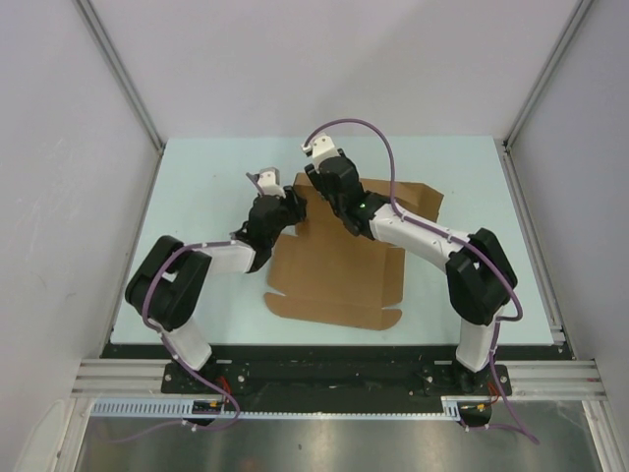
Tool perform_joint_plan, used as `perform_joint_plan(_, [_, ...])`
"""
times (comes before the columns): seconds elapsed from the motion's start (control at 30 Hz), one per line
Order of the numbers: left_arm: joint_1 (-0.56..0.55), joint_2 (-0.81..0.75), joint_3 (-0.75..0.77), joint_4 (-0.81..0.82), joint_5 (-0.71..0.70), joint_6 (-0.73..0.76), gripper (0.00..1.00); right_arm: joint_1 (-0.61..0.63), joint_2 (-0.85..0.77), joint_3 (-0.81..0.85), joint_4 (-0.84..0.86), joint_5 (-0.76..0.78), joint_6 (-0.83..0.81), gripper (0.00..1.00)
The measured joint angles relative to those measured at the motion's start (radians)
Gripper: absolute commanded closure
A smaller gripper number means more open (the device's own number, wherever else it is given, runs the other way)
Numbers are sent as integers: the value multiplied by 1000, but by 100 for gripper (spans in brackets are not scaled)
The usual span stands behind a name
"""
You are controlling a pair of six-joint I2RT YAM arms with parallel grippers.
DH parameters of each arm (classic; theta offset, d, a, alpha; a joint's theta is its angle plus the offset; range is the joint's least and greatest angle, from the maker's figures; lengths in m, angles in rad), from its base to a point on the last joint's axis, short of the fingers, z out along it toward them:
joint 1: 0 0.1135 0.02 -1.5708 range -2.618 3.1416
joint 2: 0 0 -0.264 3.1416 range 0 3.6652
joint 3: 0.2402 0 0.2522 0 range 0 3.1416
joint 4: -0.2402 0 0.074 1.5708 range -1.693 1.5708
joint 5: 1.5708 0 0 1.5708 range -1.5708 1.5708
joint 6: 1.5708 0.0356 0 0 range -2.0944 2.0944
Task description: Fold the paper box
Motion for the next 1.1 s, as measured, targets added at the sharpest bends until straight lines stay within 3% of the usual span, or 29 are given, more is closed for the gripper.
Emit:
perform_joint_plan(0.23, [0, -35, -24, -2, 10, 26, 46, 12, -31, -8, -12, 26, -29, 38])
perform_joint_plan(0.67, [0, -361, -156, -24, 0, 82, 45, -30, -110, -7, -2, 23, -41, 41])
perform_joint_plan(0.97, [0, -366, -159, -34, -82, 95, 43, -39, -3, -7, -20, 5, -37, 43])
perform_joint_plan(1.1, [10, -340, -85, -69, -132, 122, 42, -35, -2, -6, -18, 8, -31, 43])
